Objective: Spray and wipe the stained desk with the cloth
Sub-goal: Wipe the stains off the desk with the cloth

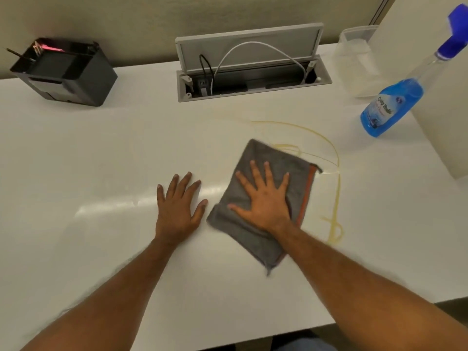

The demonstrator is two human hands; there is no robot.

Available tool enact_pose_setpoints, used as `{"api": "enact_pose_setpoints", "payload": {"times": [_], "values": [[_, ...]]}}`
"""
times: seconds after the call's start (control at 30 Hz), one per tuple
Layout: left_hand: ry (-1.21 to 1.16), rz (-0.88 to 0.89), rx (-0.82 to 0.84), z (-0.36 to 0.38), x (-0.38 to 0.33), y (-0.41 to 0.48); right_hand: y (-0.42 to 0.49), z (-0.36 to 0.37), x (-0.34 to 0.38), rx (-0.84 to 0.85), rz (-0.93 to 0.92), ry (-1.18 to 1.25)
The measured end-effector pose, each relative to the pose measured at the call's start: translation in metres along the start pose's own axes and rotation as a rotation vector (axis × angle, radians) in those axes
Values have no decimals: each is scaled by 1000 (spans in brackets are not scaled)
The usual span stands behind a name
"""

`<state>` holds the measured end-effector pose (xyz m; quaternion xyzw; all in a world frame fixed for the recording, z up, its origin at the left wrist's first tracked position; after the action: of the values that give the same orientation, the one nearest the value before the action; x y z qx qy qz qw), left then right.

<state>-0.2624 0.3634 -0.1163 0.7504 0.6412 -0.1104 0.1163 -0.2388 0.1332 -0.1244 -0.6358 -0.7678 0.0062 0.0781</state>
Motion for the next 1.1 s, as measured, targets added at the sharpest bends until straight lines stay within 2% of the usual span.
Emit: {"api": "enact_pose_setpoints", "payload": {"times": [0.07,0.13,0.3,0.47,0.57,0.67,0.8,0.97,1.03,1.1], "values": [[-60,-43,-24,-3,-3,3,-35,8,3,-37,-133,7],[-79,-90,-57,-6,-6,7,-70,13,-23,-76,-153,16],[-25,-183,-94,0,-23,15,-81,-1,-104,-29,39,-16],[37,-126,-53,13,-42,24,-24,-11,-86,47,130,0],[53,-91,-26,18,-54,31,-27,-6,-60,34,5,-12],[32,-66,-18,22,-62,41,-73,5,-61,-41,-134,2],[25,-91,-45,26,-64,46,-112,3,-118,-84,39,21],[34,-94,-69,30,-63,44,-51,-13,-141,15,199,11],[38,-95,-68,31,-62,45,-25,-15,-130,43,190,-2],[33,-97,-68,32,-62,46,-18,-14,-109,56,97,-14]]}}
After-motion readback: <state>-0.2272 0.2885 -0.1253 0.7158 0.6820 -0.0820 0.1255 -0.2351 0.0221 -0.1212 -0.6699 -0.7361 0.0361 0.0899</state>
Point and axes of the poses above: each hand's wrist, its own y-axis towards the middle knuckle, its own z-axis out of the palm, x = y × z, the point moved 4 cm from there along y, towards the middle knuckle, and after that the axes turned 2 degrees about z, right-handed, at the moved point
